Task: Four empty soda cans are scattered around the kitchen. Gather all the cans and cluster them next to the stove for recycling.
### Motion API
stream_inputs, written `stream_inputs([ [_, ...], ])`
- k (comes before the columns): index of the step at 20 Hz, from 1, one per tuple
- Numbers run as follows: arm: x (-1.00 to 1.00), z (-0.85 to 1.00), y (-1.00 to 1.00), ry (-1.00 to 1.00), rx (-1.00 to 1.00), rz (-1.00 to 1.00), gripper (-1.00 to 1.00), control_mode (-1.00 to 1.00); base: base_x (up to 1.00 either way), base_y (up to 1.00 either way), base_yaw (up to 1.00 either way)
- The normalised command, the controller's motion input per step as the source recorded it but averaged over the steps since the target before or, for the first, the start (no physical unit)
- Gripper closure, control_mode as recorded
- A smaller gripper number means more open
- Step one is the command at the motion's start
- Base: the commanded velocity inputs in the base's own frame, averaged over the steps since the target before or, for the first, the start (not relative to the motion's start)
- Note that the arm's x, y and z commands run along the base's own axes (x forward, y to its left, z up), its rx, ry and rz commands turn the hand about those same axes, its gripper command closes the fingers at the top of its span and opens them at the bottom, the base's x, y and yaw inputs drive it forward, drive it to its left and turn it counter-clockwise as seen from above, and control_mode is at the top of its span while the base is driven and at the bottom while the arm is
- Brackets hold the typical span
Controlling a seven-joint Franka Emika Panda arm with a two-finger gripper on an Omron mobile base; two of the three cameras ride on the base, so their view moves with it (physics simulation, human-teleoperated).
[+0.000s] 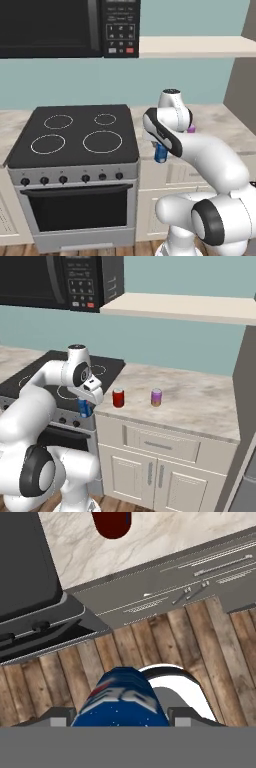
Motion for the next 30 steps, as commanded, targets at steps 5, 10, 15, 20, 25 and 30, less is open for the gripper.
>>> stream_inputs([
  [5, 0.0, 0.0, 0.0, 0.0, 0.0, 0.0, 1.0, 1.0, 0.4, -0.17, 0.0],
  [10, 0.0, 0.0, 0.0, 0.0, 0.0, 0.0, 1.0, 1.0, 0.34, -0.12, 0.0],
  [15, 0.0, 0.0, 0.0, 0.0, 0.0, 0.0, 1.0, 1.0, 0.31, -0.04, 0.0],
  [20, 0.0, 0.0, 0.0, 0.0, 0.0, 0.0, 1.0, 1.0, 0.33, 0.0, -0.01],
  [25, 0.0, 0.0, 0.0, 0.0, 0.0, 0.0, 1.0, 1.0, 0.33, 0.0, -0.01],
  [30, 0.0, 0.0, 0.0, 0.0, 0.0, 0.0, 1.0, 1.0, 0.27, 0.0, -0.03],
])
